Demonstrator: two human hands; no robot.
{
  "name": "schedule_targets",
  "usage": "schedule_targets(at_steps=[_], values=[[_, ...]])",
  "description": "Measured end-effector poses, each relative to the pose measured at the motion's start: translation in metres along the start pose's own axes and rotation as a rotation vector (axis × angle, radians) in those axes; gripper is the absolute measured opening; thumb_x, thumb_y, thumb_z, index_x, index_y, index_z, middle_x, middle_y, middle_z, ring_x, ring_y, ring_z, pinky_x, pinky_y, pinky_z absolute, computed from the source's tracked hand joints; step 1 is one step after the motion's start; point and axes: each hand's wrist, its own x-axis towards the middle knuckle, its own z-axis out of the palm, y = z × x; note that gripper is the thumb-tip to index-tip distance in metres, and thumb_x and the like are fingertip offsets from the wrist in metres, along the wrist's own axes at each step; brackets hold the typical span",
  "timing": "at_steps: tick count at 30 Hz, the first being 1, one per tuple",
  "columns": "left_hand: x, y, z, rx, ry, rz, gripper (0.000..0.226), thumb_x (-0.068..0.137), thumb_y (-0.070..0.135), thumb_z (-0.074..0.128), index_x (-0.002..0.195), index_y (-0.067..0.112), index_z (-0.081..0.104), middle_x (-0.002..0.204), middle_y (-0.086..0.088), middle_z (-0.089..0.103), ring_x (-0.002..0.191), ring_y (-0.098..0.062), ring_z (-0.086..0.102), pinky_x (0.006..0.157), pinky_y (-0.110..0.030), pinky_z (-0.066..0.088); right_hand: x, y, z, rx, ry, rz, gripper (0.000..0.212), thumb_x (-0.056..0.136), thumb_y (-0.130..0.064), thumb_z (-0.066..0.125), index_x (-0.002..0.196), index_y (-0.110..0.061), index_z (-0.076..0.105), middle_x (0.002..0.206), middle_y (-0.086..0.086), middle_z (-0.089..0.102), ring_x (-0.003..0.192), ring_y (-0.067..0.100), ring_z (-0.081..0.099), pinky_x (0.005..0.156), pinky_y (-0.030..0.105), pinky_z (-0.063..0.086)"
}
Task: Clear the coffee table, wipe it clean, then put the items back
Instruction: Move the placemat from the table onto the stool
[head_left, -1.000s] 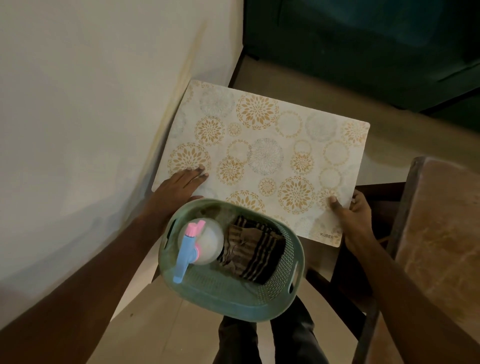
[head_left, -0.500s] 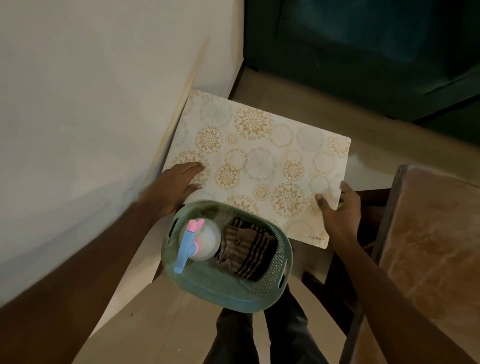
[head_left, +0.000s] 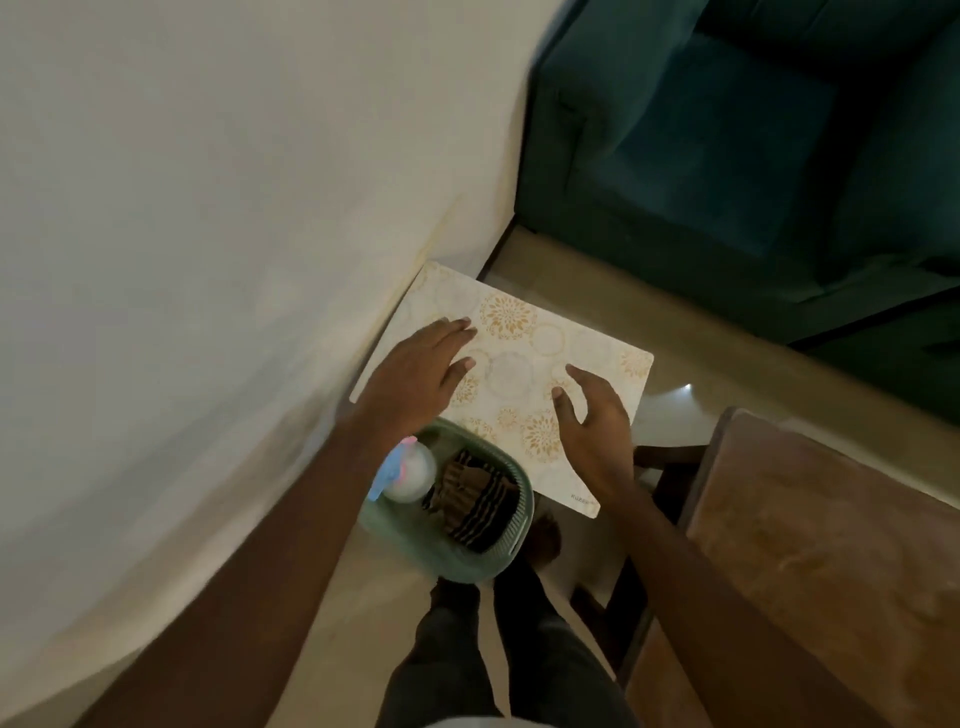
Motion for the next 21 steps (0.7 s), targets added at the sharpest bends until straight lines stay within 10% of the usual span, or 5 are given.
schedule_targets(at_steps=[21], values=[[-0.140, 0.144, -0.013, 0.102, 0.063, 0.009, 0.046, 0.102, 0.028, 0.042, 0.145, 0.013, 0.041, 0.153, -0.002, 0.039, 0.144, -0.021, 0.029, 0.115, -0.039, 0.027, -0.162, -0.006, -0.084, -0.134, 0.061, -0.192, 0.045, 0.104, -0.040, 0.047, 0.142, -0.019, 0.053, 0.146, 0.000, 0.053, 0.140, 0.016, 0.040, 0.113, 0.029, 0.029]])
